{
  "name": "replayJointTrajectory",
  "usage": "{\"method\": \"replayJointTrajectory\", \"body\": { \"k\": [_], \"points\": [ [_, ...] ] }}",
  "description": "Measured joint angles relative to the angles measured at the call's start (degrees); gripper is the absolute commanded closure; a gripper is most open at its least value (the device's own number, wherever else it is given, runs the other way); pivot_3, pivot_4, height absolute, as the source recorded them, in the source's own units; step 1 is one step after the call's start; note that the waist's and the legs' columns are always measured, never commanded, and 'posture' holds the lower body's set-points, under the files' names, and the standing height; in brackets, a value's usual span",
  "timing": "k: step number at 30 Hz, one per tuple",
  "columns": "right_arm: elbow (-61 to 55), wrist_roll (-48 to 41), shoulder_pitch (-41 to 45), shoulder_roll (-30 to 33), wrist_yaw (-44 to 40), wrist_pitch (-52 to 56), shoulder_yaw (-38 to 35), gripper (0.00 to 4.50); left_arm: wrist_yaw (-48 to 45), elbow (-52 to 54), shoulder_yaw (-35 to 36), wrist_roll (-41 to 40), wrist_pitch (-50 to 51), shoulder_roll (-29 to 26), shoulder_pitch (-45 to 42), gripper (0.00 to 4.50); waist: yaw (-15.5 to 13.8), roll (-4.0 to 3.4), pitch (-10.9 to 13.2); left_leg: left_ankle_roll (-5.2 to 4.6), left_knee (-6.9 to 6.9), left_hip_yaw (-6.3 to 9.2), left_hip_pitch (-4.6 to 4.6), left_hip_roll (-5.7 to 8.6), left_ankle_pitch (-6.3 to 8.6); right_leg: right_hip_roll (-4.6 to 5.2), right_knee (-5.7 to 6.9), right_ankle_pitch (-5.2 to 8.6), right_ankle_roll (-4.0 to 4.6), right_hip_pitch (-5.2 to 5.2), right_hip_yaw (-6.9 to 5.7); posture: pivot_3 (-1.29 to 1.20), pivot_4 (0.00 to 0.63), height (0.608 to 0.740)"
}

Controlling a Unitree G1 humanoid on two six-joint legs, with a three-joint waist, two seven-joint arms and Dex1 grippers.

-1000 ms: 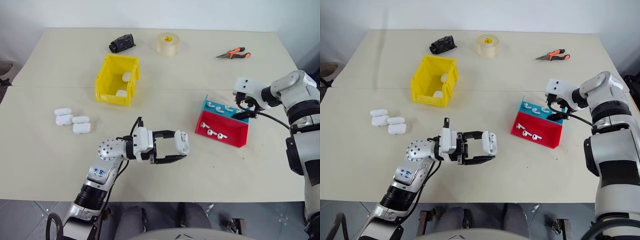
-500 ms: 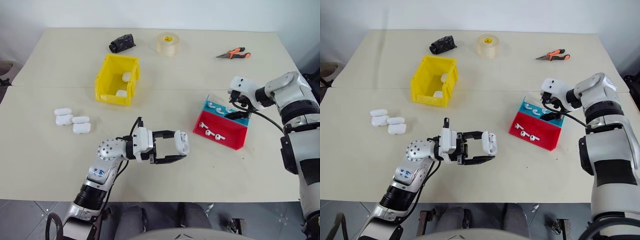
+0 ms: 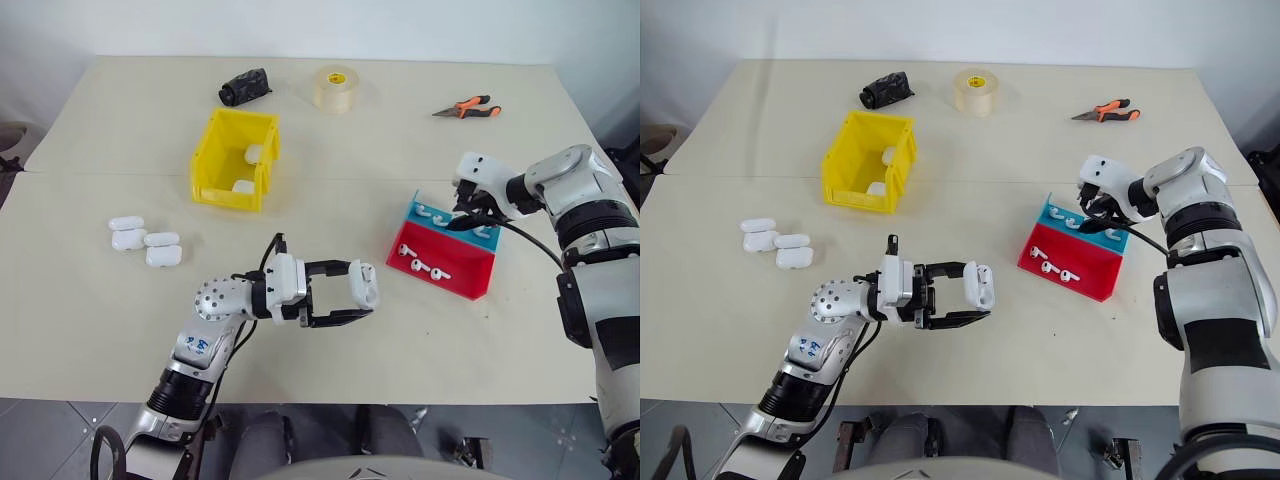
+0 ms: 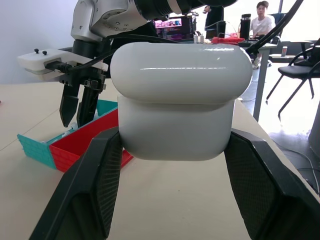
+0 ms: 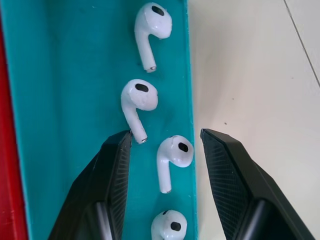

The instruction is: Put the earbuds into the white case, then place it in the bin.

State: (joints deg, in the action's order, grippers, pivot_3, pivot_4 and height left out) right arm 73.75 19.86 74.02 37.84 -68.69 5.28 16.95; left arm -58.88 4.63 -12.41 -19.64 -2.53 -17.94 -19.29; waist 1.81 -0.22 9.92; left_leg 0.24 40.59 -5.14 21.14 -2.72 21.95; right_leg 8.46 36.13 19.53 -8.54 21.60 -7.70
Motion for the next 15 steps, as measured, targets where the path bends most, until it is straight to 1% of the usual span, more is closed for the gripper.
{"method": "replayJointTrajectory", "body": {
  "k": [9,12,15],
  "points": [
    [0.0,0.42,0.17,0.01,0.12,1.34,0.16,2.23,0.02,0.02,0.0,0.0,0.0,-0.04,0.0,1.78,-0.02,0.0,0.0,0.0,0.0,0.0,0.0,0.0,0.0,0.0,0.01,0.0,0.0,0.0,0.0,0.0,0.15,0.74],
    [0.0,0.5,0.17,0.05,-0.89,1.67,0.24,2.83,0.03,0.03,0.0,0.0,0.0,-0.05,0.0,1.78,-0.01,0.0,0.0,0.0,0.0,0.0,0.0,0.0,0.0,0.0,0.01,0.0,0.0,0.0,0.0,0.0,0.15,0.74],
    [0.0,0.51,0.16,0.05,-1.73,2.19,0.29,3.78,0.05,0.06,0.0,0.0,0.0,-0.05,0.0,1.78,-0.02,0.0,0.0,0.0,0.01,0.0,0.0,0.0,0.0,0.0,0.01,0.0,0.0,-0.01,0.0,0.0,0.15,0.74]
  ]
}}
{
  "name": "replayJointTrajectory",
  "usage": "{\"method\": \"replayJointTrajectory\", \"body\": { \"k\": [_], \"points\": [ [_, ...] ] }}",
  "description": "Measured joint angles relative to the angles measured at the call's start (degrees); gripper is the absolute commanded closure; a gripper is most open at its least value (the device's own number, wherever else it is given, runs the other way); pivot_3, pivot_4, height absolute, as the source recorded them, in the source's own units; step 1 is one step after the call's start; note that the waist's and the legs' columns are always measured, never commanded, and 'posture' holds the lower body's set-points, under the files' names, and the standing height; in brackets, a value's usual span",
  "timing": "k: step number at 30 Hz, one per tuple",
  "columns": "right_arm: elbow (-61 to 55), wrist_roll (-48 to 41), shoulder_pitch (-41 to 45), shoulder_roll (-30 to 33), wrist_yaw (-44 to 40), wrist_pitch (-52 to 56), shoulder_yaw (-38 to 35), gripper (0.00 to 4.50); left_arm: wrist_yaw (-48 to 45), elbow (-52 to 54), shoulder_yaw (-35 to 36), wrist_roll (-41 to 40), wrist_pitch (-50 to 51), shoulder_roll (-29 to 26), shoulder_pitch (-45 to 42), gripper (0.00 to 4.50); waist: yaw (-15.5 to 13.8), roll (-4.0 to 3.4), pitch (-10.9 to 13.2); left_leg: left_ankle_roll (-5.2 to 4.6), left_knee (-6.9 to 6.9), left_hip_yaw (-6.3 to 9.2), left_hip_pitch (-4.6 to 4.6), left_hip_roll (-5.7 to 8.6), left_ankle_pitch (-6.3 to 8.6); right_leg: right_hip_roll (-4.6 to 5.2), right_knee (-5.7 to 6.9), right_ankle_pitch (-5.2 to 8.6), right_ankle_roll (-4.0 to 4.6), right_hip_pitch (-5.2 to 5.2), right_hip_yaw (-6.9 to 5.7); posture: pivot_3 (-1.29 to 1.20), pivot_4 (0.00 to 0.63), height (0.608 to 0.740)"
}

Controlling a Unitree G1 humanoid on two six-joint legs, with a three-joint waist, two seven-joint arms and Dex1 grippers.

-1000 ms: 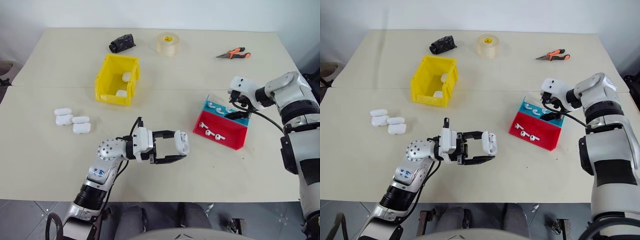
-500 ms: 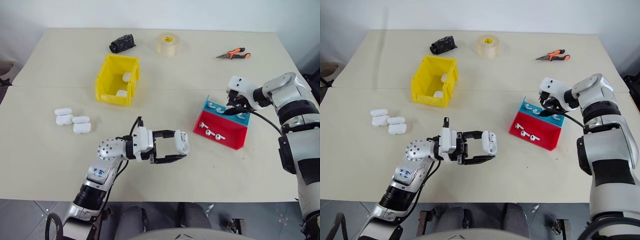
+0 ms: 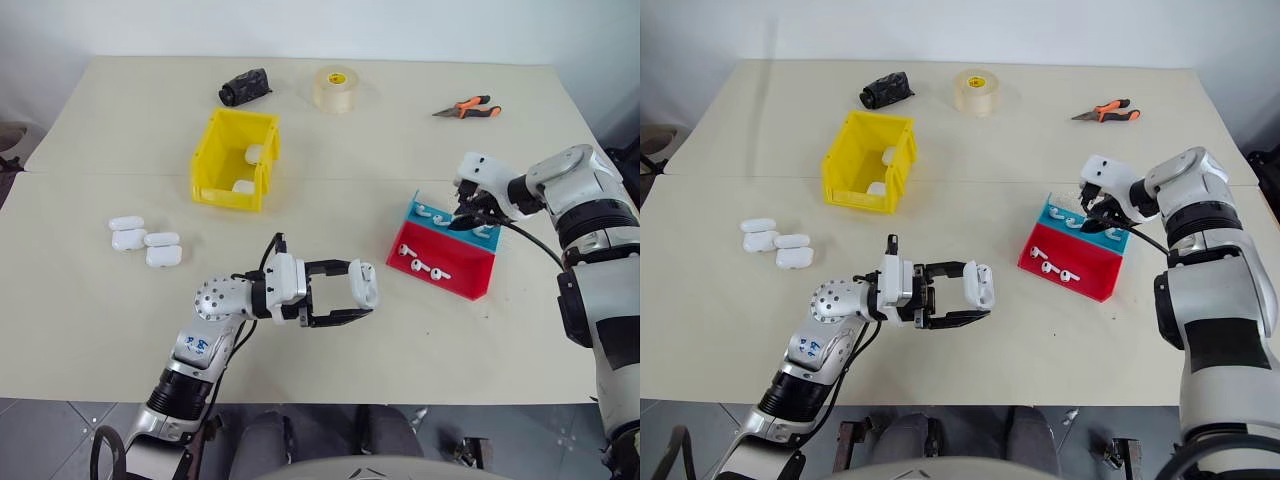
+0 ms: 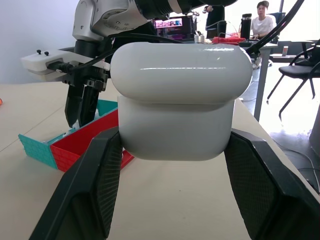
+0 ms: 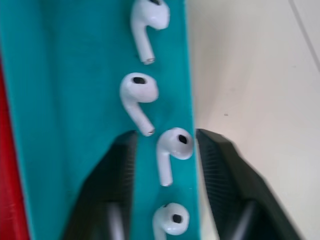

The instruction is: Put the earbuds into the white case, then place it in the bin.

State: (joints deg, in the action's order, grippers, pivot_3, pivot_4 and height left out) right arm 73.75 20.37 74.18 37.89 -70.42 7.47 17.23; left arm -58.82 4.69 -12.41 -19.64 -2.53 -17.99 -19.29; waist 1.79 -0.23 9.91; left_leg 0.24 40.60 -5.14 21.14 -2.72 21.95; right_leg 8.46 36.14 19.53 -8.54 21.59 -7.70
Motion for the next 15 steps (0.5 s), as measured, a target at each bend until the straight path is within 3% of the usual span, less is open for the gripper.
{"method": "replayJointTrajectory", "body": {
  "k": [15],
  "points": [
    [0.0,0.07,0.0,0.0,0.07,0.07,-0.04,3.78,0.45,0.2,0.0,0.0,0.02,-0.02,0.0,1.78,-0.01,0.0,0.0,0.0,0.01,0.0,0.0,0.0,0.0,0.0,0.0,0.0,0.0,-0.01,0.0,0.0,0.15,0.74]
  ]
}}
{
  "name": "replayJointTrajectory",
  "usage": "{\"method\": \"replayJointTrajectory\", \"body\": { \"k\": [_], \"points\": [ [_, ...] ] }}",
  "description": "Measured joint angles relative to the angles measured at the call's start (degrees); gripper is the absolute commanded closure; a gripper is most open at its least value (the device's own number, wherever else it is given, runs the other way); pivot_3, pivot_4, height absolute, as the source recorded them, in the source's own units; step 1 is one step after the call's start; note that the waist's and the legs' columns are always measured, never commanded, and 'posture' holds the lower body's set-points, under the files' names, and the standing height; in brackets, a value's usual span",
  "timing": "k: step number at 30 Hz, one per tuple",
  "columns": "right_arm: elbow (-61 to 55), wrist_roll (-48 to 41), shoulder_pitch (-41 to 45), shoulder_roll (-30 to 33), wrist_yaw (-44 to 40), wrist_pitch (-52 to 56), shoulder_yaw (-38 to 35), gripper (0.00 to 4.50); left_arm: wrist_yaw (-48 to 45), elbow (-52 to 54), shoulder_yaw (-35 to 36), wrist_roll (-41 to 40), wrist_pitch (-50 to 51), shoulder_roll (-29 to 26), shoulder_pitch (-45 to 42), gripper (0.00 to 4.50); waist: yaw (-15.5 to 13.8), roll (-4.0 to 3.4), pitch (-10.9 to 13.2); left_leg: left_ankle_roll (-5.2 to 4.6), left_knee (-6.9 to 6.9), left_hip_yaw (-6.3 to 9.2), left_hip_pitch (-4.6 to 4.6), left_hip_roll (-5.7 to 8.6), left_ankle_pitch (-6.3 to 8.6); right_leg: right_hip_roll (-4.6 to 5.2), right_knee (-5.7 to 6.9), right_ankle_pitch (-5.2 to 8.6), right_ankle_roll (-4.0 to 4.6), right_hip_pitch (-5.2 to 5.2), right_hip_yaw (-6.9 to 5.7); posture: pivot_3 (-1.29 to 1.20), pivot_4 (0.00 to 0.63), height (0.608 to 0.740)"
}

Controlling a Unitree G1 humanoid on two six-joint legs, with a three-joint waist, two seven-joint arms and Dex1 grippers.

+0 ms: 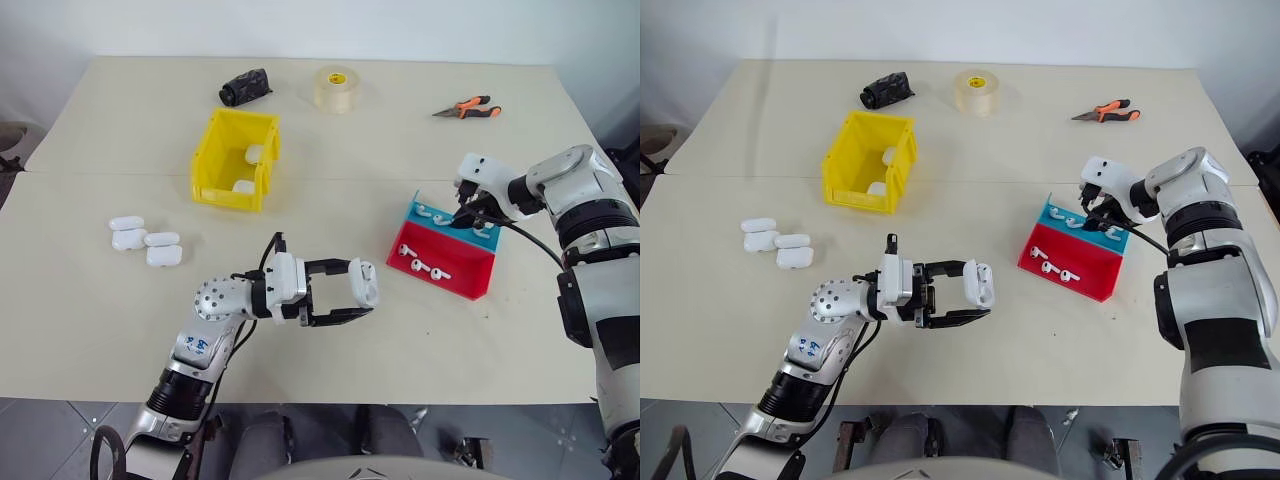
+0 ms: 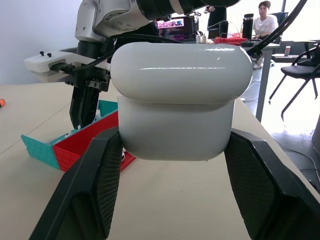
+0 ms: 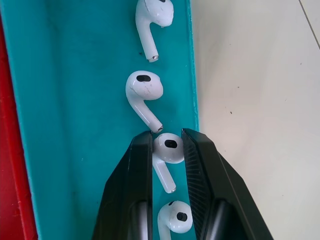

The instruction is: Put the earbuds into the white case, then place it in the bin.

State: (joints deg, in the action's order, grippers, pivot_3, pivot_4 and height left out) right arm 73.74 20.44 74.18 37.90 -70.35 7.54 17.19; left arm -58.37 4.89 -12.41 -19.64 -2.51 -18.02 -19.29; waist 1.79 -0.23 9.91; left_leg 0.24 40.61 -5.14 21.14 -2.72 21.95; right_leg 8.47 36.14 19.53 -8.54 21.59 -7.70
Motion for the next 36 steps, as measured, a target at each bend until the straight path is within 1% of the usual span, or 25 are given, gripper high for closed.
{"method": "replayJointTrajectory", "body": {
  "k": [5,8,11,13,18,19,21,23,27,29,31,33,36],
  "points": [
    [-0.01,-0.44,0.01,0.23,-0.61,0.1,-1.01,3.78,0.02,0.0,0.0,0.0,0.0,0.0,0.0,1.78,-0.01,0.0,0.0,0.0,0.0,0.0,0.01,0.0,0.0,0.0,-0.01,0.0,0.0,0.0,0.0,0.0,0.15,0.74],
    [-0.09,-2.97,0.37,1.56,-3.94,1.03,-3.56,3.78,0.02,0.1,0.03,-0.01,0.01,-0.06,0.0,1.78,-0.03,-0.06,0.04,0.0,-0.01,-0.01,0.03,0.0,0.0,0.0,-0.03,0.0,0.0,0.01,0.0,0.0,0.15,0.74],
    [-1.55,-5.51,1.62,4.16,-7.47,2.62,-6.0,3.78,-0.04,0.24,0.08,-0.07,0.02,-0.22,0.0,1.78,-0.01,-0.1,0.06,0.0,-0.02,-0.01,0.02,0.0,0.0,0.0,-0.04,0.0,0.0,0.01,0.0,0.0,0.15,0.74],
    [-2.69,-6.53,1.64,4.87,-8.77,3.18,-6.64,3.78,-0.13,0.26,0.11,-0.13,0.03,-0.38,0.0,1.78,0.03,-0.09,0.06,0.0,-0.02,-0.02,0.01,0.0,0.0,0.0,-0.03,0.0,0.0,0.01,0.01,0.0,0.15,0.74],
    [-8.89,-13.3,-3.53,4.28,-14.2,6.92,-11.39,3.78,-0.72,0.13,0.15,-0.24,0.04,-0.38,-0.48,1.78,-0.12,-0.09,0.06,0.0,-0.01,-0.02,0.03,0.01,0.0,0.0,-0.04,0.0,0.0,0.01,0.01,0.0,0.15,0.74],
    [-11.45,-15.57,-5.29,4.03,-15.28,8.12,-12.95,3.78,-0.91,-0.07,0.17,-0.26,0.04,-0.35,-0.77,1.78,-0.19,-0.09,0.06,0.0,-0.01,-0.02,0.04,0.01,0.0,0.0,-0.04,0.0,0.0,0.01,0.01,0.0,0.15,0.74],
    [-20.3,-23.02,-10.86,2.72,-16.49,11.57,-18.07,3.78,-1.11,-1.49,0.67,-0.26,0.01,-0.39,-1.75,1.78,-0.29,-0.09,0.06,0.0,0.03,0.03,0.04,0.01,0.0,0.0,-0.01,0.0,0.0,0.0,-0.02,0.0,0.15,0.74],
    [-30.72,-30.19,-17.7,1.57,-16.54,17.0,-22.11,3.78,-1.19,-2.38,1.14,-0.27,-0.02,-0.38,-2.98,1.78,-0.53,-0.09,0.06,0.0,0.04,0.08,0.06,0.01,0.0,0.0,0.01,0.0,0.0,0.0,-0.05,0.0,0.15,0.74],
    [-53.33,-43.1,-33.22,-0.88,-15.07,28.28,-27.37,3.78,-1.25,-4.44,2.52,-0.3,-0.09,-0.57,-4.47,1.78,-1.19,-0.09,0.06,0.0,0.07,0.09,0.08,0.04,0.0,0.0,0.02,0.0,0.0,0.01,-0.05,0.0,0.15,0.74],
    [-62.81,-49.6,-39.4,-3.8,-11.91,32.88,-30.42,3.78,-1.26,-5.6,2.86,-0.31,-0.12,-0.42,-5.47,1.78,-1.59,-0.09,0.06,0.0,0.08,0.08,0.07,0.04,0.0,-0.01,0.02,0.0,0.0,0.01,-0.04,0.0,0.15,0.74],
    [-69.76,-54.81,-43.19,-5.67,-8.58,36.1,-32.36,3.78,-1.31,-6.33,3.01,-0.3,-0.13,-0.13,-6.21,1.78,-1.64,-0.09,0.06,0.0,0.1,0.05,0.07,0.04,0.0,-0.01,0.02,0.0,0.0,0.01,-0.01,0.0,0.15,0.74],
    [-76.26,-60.06,-46.56,-8.78,-4.36,38.27,-34.95,3.78,-1.35,-7.64,3.19,-0.3,-0.17,0.07,-7.36,1.78,-1.73,-0.08,0.06,0.0,0.13,0.06,0.05,0.04,0.0,-0.01,0.04,0.0,0.0,0.0,-0.01,0.0,0.15,0.74],
    [-82.91,-65.99,-50.83,-13.58,1.14,40.07,-35.64,3.78,-1.49,-8.32,3.38,-0.3,-0.17,0.17,-8.04,1.78,-1.72,-0.07,0.05,0.0,0.12,0.06,0.06,0.06,0.0,-0.01,0.04,0.0,0.0,0.0,-0.01,0.0,0.15,0.74]
  ]
}}
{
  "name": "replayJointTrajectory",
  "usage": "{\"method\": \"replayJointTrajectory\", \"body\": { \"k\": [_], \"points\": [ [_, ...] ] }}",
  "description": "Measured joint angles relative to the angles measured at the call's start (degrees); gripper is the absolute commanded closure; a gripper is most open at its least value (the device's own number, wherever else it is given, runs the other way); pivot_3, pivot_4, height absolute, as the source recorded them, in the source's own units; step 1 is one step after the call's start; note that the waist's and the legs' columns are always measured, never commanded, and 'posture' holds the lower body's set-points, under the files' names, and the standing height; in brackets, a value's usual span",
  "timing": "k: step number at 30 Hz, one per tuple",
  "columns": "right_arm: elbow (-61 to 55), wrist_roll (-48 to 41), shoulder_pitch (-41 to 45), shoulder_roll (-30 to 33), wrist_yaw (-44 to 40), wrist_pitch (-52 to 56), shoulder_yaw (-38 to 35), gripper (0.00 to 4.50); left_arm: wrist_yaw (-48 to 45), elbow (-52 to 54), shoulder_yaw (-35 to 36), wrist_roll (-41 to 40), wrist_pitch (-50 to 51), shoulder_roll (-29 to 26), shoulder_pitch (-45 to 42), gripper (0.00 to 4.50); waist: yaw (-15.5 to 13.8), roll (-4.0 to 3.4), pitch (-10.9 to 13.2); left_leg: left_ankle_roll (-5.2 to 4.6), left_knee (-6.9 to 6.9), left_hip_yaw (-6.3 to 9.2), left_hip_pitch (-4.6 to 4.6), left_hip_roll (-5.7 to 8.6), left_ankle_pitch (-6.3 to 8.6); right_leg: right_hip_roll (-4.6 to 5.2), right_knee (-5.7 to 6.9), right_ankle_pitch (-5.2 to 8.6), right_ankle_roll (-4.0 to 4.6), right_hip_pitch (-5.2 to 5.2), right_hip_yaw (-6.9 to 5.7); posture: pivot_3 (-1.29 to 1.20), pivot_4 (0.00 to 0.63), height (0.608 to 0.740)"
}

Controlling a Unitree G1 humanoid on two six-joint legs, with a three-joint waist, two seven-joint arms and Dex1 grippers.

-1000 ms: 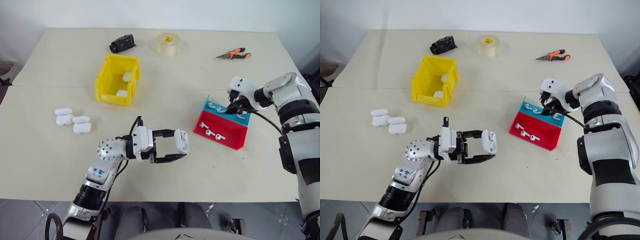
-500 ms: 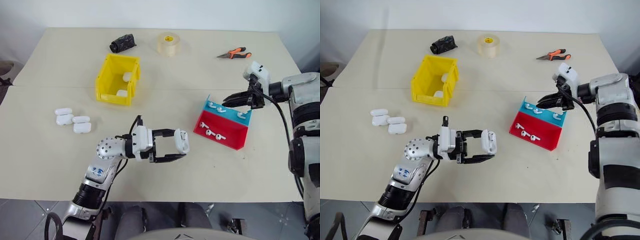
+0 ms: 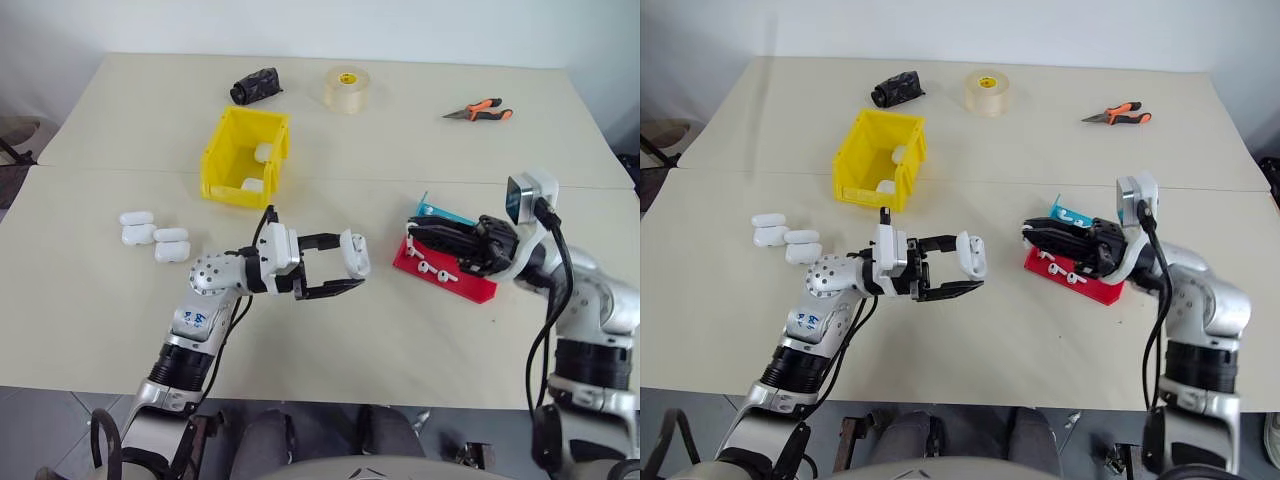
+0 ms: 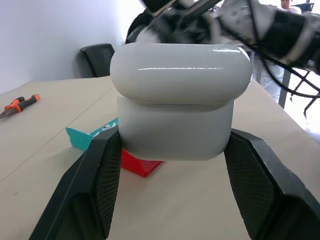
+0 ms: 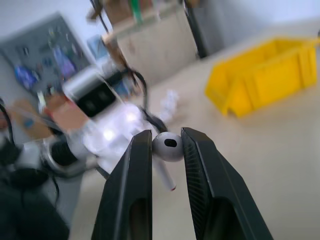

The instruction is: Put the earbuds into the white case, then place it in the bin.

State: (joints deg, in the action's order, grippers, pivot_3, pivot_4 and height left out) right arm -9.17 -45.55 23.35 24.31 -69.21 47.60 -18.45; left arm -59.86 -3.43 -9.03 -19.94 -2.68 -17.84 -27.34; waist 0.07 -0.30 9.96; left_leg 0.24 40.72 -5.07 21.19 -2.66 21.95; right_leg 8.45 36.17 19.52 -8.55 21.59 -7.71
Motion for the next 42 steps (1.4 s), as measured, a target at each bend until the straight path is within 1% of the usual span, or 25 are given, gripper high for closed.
{"method": "replayJointTrajectory", "body": {
  "k": [2,5,13,25,32,37,40,41,42],
  "points": [
    [-3.24,-3.19,-1.85,-2.1,4.15,0.7,-0.01,3.78,-0.3,-0.31,-0.01,0.0,0.0,0.29,-0.44,1.78,-0.1,0.0,0.0,0.0,-0.01,0.01,0.0,0.02,0.0,0.0,0.0,0.0,-0.01,0.0,0.0,0.0,0.15,0.74],
    [-6.74,-6.7,-2.79,-3.38,8.53,0.97,0.01,3.78,-0.38,-1.15,-0.03,-0.01,0.12,0.9,-1.08,1.78,-0.04,0.0,0.0,0.0,-0.03,0.02,-0.01,0.01,0.0,0.0,-0.01,0.0,-0.01,0.0,-0.01,0.0,0.15,0.74],
    [-9.12,-10.19,-5.78,-5.59,14.2,-1.9,2.27,3.78,-0.58,-1.5,-0.04,-0.15,1.02,2.4,-1.61,1.78,0.0,0.0,0.0,0.0,-0.06,-0.01,-0.04,0.02,0.0,0.0,-0.01,0.0,-0.01,0.0,0.0,0.0,0.15,0.74],
    [-9.39,-9.81,-10.29,-6.08,15.45,-7.43,6.81,3.78,-0.08,-1.46,-0.01,-0.61,3.0,4.11,-1.78,1.78,-0.04,0.0,0.0,0.0,-0.06,-0.01,-0.04,0.03,0.0,0.0,-0.02,0.0,-0.01,0.0,0.0,0.0,0.15,0.74],
    [-8.67,-7.0,-12.76,-5.12,13.57,-13.11,8.33,3.78,0.05,-1.41,0.0,-1.12,4.7,4.63,-1.77,1.78,-0.03,0.0,0.0,0.0,-0.07,-0.01,-0.04,0.03,0.0,0.0,-0.02,0.0,-0.01,0.0,0.01,0.0,0.15,0.74],
    [-8.64,-5.05,-13.79,-4.88,13.83,-16.19,9.79,3.78,0.13,-1.42,0.52,-1.49,5.87,4.43,-1.77,1.78,-0.01,0.0,0.0,0.0,-0.07,-0.02,-0.04,0.03,0.0,0.0,-0.02,0.0,-0.01,0.0,0.01,0.0,0.15,0.74],
    [-8.7,-6.12,-13.49,-3.34,14.14,-14.66,10.59,3.26,-0.27,-1.45,0.63,-1.49,6.12,4.21,-1.76,1.78,-0.07,0.0,0.0,0.0,-0.06,-0.01,-0.04,0.03,0.0,0.0,-0.02,0.0,-0.01,0.0,0.01,0.0,0.15,0.74],
    [-8.7,-5.93,-13.42,-3.25,14.15,-15.17,10.74,2.89,-0.24,-1.45,0.91,-1.49,6.18,4.15,-1.77,1.78,-0.04,0.02,-0.01,0.0,-0.06,-0.01,-0.04,0.03,0.0,0.0,-0.03,0.0,-0.01,0.0,0.0,0.0,0.15,0.74],
    [-8.7,-5.89,-13.35,-3.33,14.16,-15.51,10.76,2.61,-0.18,-1.45,1.21,-1.48,6.25,4.16,-1.77,1.78,-0.01,0.01,-0.01,0.0,-0.07,-0.01,-0.04,0.03,0.0,0.0,-0.03,0.0,-0.01,0.0,0.01,0.0,0.15,0.74]
  ]
}}
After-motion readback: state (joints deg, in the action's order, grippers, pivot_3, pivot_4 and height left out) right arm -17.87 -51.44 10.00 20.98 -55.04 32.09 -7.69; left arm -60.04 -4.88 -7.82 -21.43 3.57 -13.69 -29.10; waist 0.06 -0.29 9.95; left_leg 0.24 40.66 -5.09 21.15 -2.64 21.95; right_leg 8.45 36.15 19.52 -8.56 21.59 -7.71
